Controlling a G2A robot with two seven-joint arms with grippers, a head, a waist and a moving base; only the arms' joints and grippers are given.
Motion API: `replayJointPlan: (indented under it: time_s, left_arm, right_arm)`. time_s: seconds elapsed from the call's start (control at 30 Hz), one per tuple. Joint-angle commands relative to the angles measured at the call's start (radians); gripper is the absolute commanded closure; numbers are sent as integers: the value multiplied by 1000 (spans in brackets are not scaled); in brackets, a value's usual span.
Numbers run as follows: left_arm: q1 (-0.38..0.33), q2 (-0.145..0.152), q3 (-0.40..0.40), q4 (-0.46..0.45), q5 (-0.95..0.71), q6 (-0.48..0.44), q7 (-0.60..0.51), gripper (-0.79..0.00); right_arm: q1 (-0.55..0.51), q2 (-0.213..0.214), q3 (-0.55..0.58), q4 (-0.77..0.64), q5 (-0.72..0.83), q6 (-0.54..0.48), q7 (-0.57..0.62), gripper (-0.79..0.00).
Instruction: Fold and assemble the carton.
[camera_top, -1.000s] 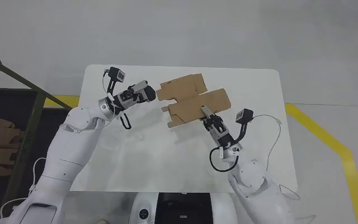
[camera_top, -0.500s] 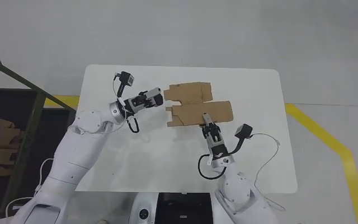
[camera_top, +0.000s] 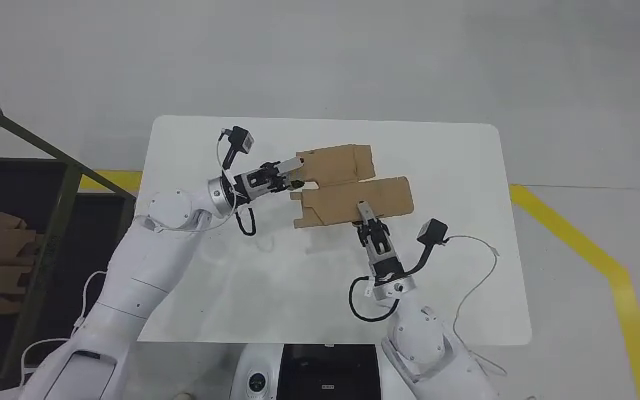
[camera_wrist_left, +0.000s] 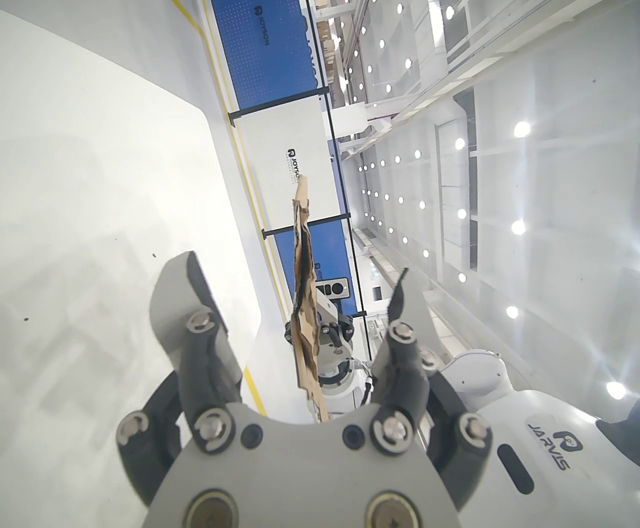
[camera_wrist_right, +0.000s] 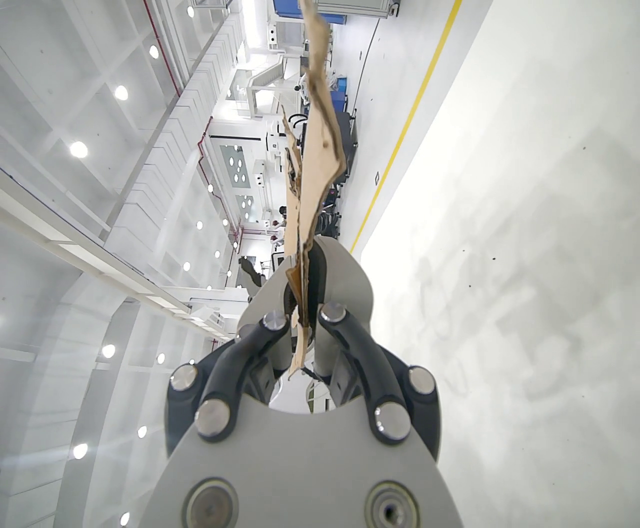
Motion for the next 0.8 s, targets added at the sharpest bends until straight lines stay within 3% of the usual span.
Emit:
replayJointPlan:
  time_s: [0.0, 0.07, 0.23, 0.27, 0.3, 0.53, 0.77]
  left_arm:
    - [-8, -4, 9, 11, -4, -3, 0, -92]
    - [-16, -7, 17, 22, -4, -4, -1, 0]
    - [-32, -14, 26, 38, -8, -7, 0, 0]
    - [-35, -15, 25, 40, -15, -10, -1, 0]
    - [-37, -16, 23, 42, -22, -12, -3, 0]
    - [-55, -8, -33, 56, -90, -5, -97, 0]
    - [-56, 14, -116, 58, -102, 28, -233, 0]
  right_arm:
    - [1, -2, -1, 0, -8, -4, -2, 0]
    - [4, -4, -2, 0, -18, -6, -6, 0]
    - [9, -9, -8, -6, -30, -7, -5, 0]
    - [12, -9, -9, -6, -36, -9, 6, -320]
    - [17, -9, -9, -6, -49, -15, 19, -785]
    - [41, 4, 90, 17, -24, -93, 142, -785]
    - [62, 31, 211, 66, 65, -200, 406, -785]
